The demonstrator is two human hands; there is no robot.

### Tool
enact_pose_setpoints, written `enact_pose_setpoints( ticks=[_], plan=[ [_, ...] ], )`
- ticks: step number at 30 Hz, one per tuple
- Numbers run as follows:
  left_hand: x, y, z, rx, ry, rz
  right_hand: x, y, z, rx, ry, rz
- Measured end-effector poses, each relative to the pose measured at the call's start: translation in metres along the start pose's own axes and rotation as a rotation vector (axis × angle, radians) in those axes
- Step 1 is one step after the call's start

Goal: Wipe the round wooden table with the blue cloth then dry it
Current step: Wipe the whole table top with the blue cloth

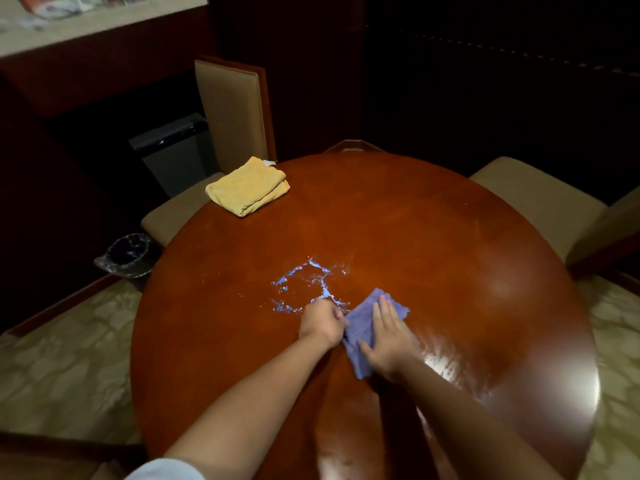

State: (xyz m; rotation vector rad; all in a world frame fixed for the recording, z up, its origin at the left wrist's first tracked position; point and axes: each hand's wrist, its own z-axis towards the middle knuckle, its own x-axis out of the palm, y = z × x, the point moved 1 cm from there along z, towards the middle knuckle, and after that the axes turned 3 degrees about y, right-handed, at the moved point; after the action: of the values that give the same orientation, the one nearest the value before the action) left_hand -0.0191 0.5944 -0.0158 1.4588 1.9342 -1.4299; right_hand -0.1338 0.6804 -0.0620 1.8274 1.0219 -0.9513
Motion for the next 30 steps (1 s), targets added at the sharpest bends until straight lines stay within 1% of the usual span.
enact_pose_setpoints(
  ticks=[5, 9, 13, 17, 20, 22, 25, 28, 30],
  plan=[
    [-0.003, -0.01, 0.022, -0.003, 0.002, -0.1, -0.027, -0.009, 0.042, -0.06, 0.088, -0.011],
    [-0.006, -0.011, 0.035, -0.017, -0.019, -0.143, -0.029, -0.006, 0.068, -0.108, 0.036, -0.04],
    [-0.015, -0.006, 0.053, -0.043, -0.068, -0.145, -0.033, 0.002, 0.101, -0.207, 0.005, -0.098],
    [-0.029, 0.006, 0.061, -0.089, -0.152, -0.151, -0.039, 0.027, 0.124, -0.336, 0.036, -0.123],
    [-0.035, 0.012, 0.058, -0.107, -0.16, -0.216, -0.043, 0.033, 0.124, -0.381, 0.071, -0.138],
    [-0.034, 0.009, 0.053, -0.1, -0.152, -0.267, -0.045, 0.029, 0.12, -0.372, 0.068, -0.129],
    [-0.027, -0.003, 0.044, -0.068, -0.142, -0.298, -0.043, 0.017, 0.106, -0.279, 0.046, -0.094],
    [-0.014, -0.014, 0.031, -0.023, -0.107, -0.287, -0.037, -0.001, 0.082, -0.184, 0.026, -0.006],
    [-0.006, -0.019, 0.019, 0.003, -0.082, -0.248, -0.03, -0.013, 0.066, -0.162, 0.033, 0.016]
  ],
)
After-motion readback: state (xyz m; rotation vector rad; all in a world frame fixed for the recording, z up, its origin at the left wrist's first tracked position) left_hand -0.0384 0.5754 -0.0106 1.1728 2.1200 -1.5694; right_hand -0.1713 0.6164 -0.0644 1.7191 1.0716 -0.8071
